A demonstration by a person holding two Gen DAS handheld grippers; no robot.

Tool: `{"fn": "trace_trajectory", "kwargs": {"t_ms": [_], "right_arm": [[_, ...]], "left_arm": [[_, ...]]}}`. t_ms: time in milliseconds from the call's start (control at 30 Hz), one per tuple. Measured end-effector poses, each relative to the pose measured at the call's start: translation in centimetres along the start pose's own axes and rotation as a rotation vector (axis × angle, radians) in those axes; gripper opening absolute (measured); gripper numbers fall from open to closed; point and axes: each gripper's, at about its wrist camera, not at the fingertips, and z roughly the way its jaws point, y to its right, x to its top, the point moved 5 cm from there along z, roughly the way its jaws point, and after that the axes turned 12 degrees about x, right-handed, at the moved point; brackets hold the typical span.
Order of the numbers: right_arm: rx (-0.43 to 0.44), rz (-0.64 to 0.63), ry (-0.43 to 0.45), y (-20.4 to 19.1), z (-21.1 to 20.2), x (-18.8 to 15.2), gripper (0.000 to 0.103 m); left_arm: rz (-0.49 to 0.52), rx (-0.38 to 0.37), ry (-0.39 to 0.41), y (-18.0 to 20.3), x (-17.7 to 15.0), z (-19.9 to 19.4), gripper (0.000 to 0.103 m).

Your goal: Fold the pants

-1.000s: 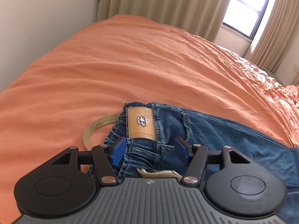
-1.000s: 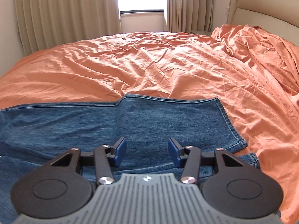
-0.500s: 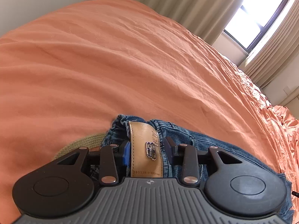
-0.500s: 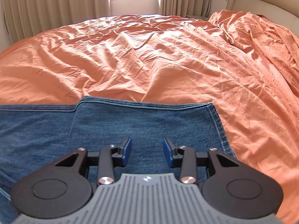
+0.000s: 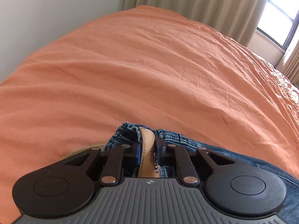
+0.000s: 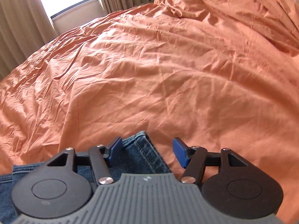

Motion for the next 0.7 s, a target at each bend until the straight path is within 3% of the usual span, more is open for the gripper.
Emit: {"fn": "trace_trajectory", "kwargs": {"t_ms": [67, 200, 267, 367, 500, 600, 667, 700], "right_arm": [[0.012, -0.011, -0.003, -0.5, 0.1, 0.0, 0.012], [0.017, -0.093, 0.099, -1.6, -2.6, 1.7, 0.007], [0.047, -0.081, 0.156, -1.7, -4.0, 3.4, 0.0], [0.027, -0.101, 0.176, -2.4, -4.0, 5.3, 0.0], [-0.016, -0.111, 0.186, -3.5, -2.4, 6.8, 0.0], [-0.084, -0.143, 0.135, -4.2, 0.0, 6.4, 0.0], [-0.139, -0.132, 0.117, -4.2, 0.8, 5.9, 0.001], [-0.178, -0.134, 0.118, -4.1, 0.8, 5.8, 0.003]], "left_arm": [[0.006, 0.023, 0.039, 0.3, 0.0, -1.2, 0.013], [0.023, 0.08, 0.156, 0.5, 0.5, -4.2, 0.012], [0.046, 0.097, 0.218, 0.9, 1.3, -5.5, 0.012], [0.017, 0.109, 0.271, 0.8, 3.1, -6.1, 0.012], [0.057, 0.161, 0.286, 1.8, 3.7, -4.9, 0.012], [0.119, 0.18, 0.24, 2.8, 3.1, -2.4, 0.013], [0.15, 0.18, 0.166, 3.5, 2.5, -0.6, 0.017], [0.162, 0.191, 0.141, 3.5, 2.3, -0.1, 0.025]]}}
